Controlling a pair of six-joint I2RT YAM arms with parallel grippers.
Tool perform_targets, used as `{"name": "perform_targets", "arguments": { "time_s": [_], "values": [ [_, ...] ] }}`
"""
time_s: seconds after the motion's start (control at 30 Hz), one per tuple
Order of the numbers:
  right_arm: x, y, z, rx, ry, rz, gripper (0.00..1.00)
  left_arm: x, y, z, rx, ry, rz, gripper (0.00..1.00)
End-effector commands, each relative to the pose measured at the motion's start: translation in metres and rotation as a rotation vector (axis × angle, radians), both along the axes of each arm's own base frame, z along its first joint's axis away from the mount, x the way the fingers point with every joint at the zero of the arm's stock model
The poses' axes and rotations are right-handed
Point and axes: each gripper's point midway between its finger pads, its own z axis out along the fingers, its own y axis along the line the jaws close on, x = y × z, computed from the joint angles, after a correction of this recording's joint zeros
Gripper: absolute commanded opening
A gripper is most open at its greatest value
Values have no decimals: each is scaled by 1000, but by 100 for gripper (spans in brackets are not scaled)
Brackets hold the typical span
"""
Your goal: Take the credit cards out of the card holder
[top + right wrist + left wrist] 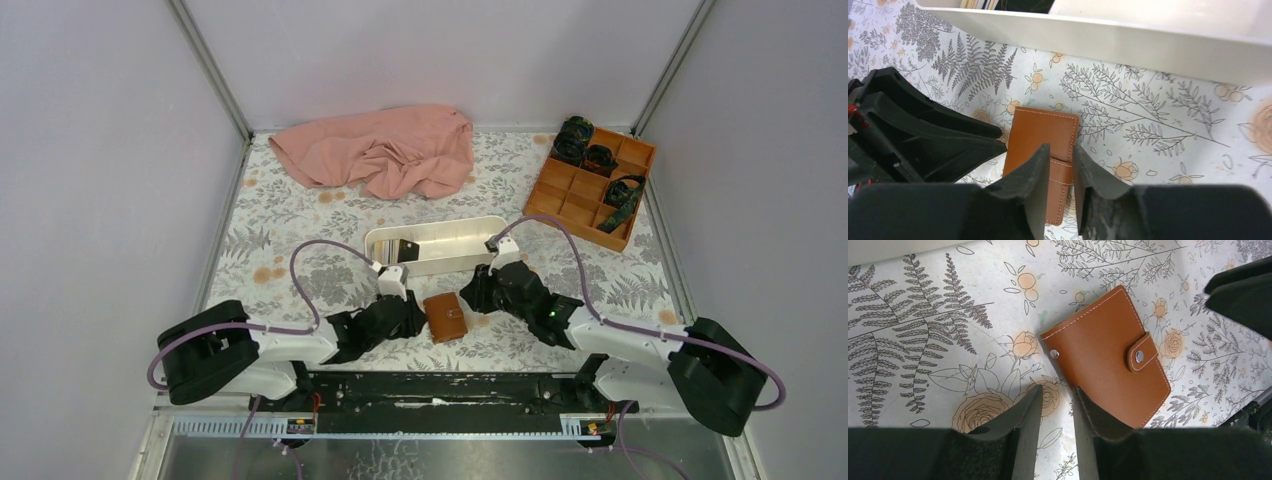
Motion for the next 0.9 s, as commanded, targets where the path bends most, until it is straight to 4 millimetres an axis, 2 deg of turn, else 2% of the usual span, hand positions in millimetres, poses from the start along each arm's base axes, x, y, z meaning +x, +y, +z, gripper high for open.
{"name": "perform_targets", "arguments": {
  "time_s": [0.0, 0.1, 0.3, 0.4, 0.43, 0.53, 0.63, 0.73, 0.87],
  "values": [
    [-1, -19, 3, -89, -66, -9, 34, 1, -2, 0, 57, -5, -23, 36],
    [-9, -16, 0, -160, -89, 43, 41, 3, -10, 6, 33, -12, -29, 36],
    [-19, 1, -6, -350, -151, 103, 43, 9, -22, 19, 8, -27, -31, 36],
    [-19, 10, -8, -364, -154, 118, 44, 15, -18, 21, 57, -34, -9, 36],
    [-20, 14, -8, -365, -155, 127, 47, 16, -16, 21, 70, -37, -4, 36],
    [-19, 21, -8, -371, -164, 142, 53, 17, -11, 19, 90, -41, 4, 36],
    [-17, 28, -10, -392, -169, 151, 54, 16, -10, 13, 100, -32, 7, 36],
    [-18, 36, -14, -411, -168, 165, 54, 15, -10, 5, 103, -20, 10, 37],
    [-20, 38, -22, -447, -153, 167, 48, 13, -9, -6, 113, 2, 15, 36]
  ]
}}
